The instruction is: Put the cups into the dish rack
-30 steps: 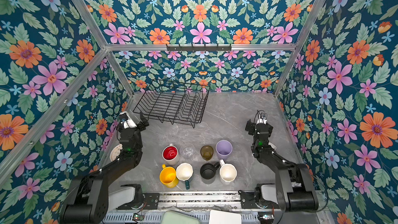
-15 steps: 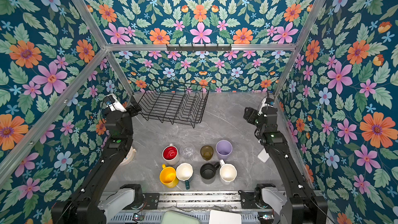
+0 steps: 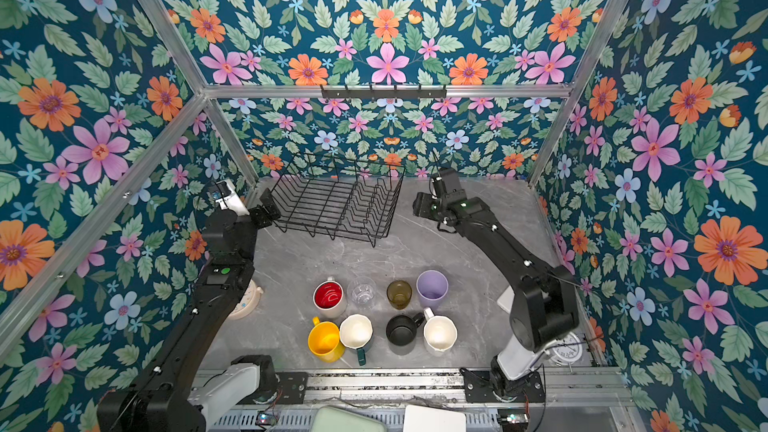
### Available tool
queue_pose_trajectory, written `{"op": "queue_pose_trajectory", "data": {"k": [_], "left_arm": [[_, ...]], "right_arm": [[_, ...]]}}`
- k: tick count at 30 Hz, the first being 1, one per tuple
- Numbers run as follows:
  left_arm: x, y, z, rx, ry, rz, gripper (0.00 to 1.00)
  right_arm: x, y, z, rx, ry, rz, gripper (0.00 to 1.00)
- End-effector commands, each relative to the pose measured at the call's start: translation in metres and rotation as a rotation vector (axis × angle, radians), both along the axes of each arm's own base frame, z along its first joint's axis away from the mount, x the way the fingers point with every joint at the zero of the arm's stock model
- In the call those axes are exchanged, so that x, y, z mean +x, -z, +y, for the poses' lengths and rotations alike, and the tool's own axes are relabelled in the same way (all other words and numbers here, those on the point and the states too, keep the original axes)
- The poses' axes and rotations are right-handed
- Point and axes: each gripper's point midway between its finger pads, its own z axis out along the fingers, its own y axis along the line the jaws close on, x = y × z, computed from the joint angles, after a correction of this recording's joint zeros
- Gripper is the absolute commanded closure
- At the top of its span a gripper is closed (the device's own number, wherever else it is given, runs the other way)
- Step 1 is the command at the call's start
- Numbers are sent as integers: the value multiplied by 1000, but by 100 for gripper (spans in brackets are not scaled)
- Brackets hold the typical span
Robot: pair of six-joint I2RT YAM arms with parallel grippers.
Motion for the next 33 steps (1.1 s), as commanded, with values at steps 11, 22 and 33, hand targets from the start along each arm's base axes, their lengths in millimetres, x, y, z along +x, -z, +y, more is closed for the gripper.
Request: {"op": "queue_pose_trajectory", "data": {"k": [11, 22, 33], "left_arm": [[-3, -3, 4, -35, 14, -28, 1], [-4, -2, 12, -51, 2, -28, 1], [-4, -2, 15, -76, 18, -36, 1]], "right_arm": [[47, 55, 58, -45, -1, 139, 35], [71, 83, 79, -95, 20, 158, 45], [76, 87, 72, -146, 50, 140, 64]]}}
